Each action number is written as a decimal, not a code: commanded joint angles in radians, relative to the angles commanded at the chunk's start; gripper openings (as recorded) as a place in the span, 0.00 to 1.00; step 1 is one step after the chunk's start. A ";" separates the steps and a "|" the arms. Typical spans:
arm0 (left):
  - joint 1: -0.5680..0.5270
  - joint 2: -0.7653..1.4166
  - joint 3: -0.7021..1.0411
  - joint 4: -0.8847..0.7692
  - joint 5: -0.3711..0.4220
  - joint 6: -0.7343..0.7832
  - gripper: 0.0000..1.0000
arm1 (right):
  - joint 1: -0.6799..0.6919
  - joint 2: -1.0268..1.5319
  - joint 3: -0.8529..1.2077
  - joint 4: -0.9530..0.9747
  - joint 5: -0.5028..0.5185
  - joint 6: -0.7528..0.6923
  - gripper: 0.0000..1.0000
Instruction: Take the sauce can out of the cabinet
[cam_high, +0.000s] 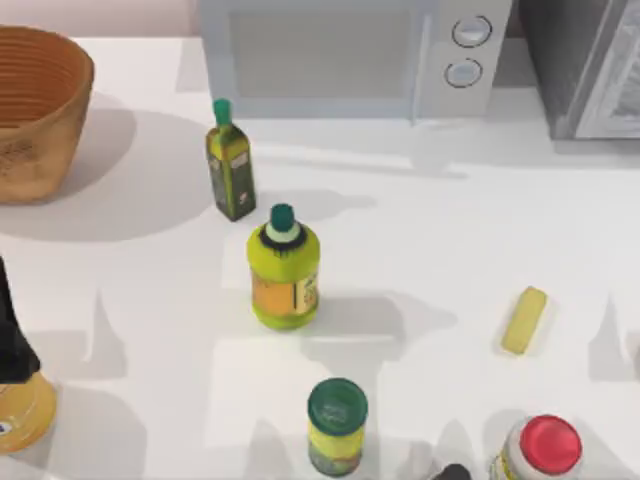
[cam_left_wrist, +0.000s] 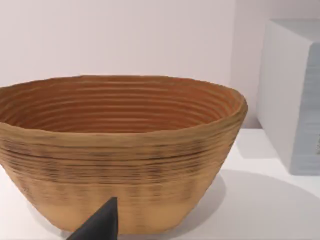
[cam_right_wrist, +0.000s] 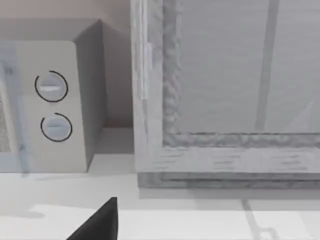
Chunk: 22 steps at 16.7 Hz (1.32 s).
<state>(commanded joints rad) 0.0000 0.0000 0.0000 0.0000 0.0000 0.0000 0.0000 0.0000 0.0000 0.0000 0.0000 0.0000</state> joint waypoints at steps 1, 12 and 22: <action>0.000 0.000 0.000 0.000 0.000 0.000 1.00 | 0.000 0.000 0.000 0.000 0.000 0.000 1.00; 0.000 0.000 0.000 0.000 0.000 0.000 1.00 | 0.068 0.420 0.530 -0.126 0.055 0.006 1.00; 0.000 0.000 0.000 0.000 0.000 0.000 1.00 | 0.154 1.101 1.432 -0.348 0.161 0.014 1.00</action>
<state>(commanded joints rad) 0.0000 0.0000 0.0000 0.0000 0.0000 0.0000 0.1544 1.1006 1.4316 -0.3484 0.1609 0.0142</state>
